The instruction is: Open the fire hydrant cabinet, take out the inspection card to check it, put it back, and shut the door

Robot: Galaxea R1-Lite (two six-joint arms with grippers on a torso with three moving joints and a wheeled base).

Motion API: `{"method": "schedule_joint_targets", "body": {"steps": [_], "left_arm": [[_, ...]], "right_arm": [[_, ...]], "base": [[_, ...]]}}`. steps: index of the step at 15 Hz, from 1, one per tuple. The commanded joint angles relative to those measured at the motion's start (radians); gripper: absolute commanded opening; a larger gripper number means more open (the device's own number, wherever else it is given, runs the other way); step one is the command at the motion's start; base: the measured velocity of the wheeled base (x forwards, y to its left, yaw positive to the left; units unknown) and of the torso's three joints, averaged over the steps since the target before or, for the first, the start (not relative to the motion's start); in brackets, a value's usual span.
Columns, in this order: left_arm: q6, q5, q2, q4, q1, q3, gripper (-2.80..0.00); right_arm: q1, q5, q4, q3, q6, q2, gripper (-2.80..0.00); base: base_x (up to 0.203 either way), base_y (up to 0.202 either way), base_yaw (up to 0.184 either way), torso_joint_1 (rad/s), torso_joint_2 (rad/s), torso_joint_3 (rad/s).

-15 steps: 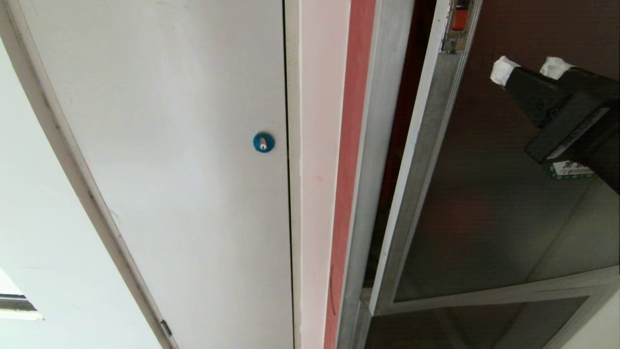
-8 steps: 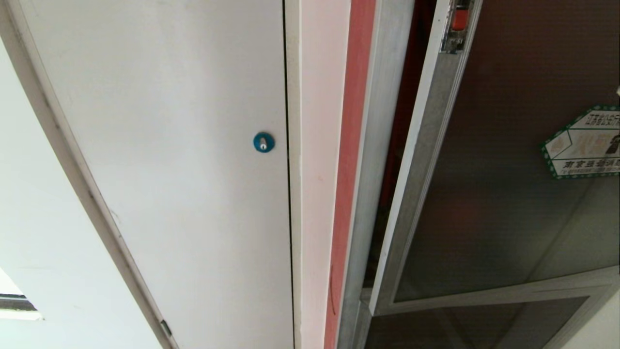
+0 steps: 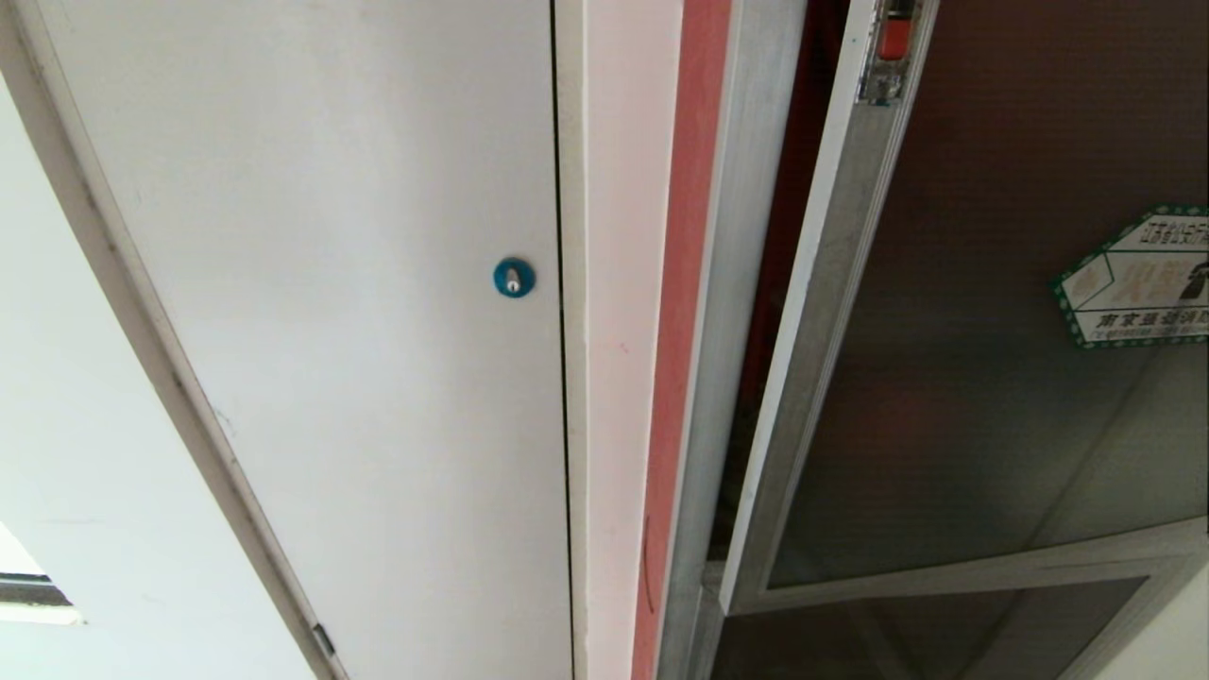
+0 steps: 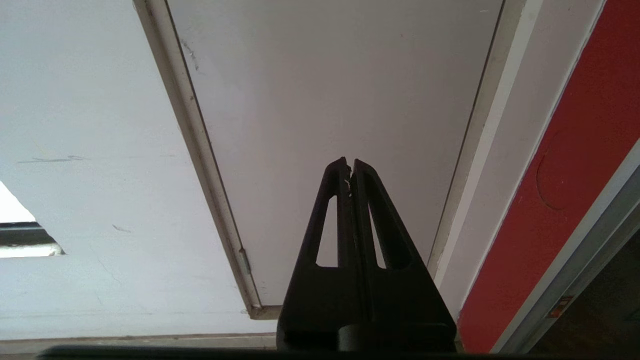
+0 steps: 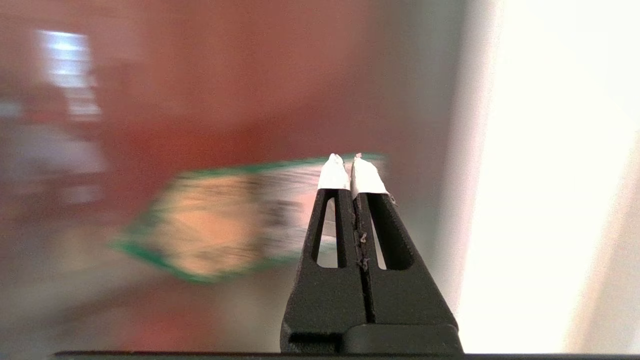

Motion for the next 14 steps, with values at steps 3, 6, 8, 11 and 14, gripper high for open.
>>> {"method": "schedule_joint_targets", "body": {"steps": [3,6,8,11,14], "left_arm": [[0.000,0.000,-0.001,-0.001,0.000,0.006,-2.80],[0.000,0.000,-0.001,-0.001,0.000,0.006,-2.80],[0.000,0.000,-0.001,-0.001,0.000,0.006,-2.80],[0.000,0.000,-0.001,-0.001,0.000,0.006,-2.80],[0.000,0.000,-0.001,-0.001,0.000,0.006,-2.80]], "right_arm": [[-0.141,0.037,0.225,-0.032,-0.001,-0.238,-2.80],[-0.147,0.094,0.358,-0.008,0.002,-0.359,-2.80],[-0.147,0.110,0.367,0.073,0.044,-0.373,-2.80],[-0.222,0.104,0.400,0.116,0.076,-0.418,-2.80],[-0.233,0.227,0.418,0.207,0.084,-0.473,-2.80]], "base": [[0.000,0.000,0.000,0.000,0.00,0.000],[0.000,0.000,0.000,0.000,0.00,0.000],[0.000,0.000,0.000,0.000,0.00,0.000],[0.000,0.000,0.000,0.000,0.00,0.000],[0.000,0.000,0.000,0.000,0.00,0.000]]}}
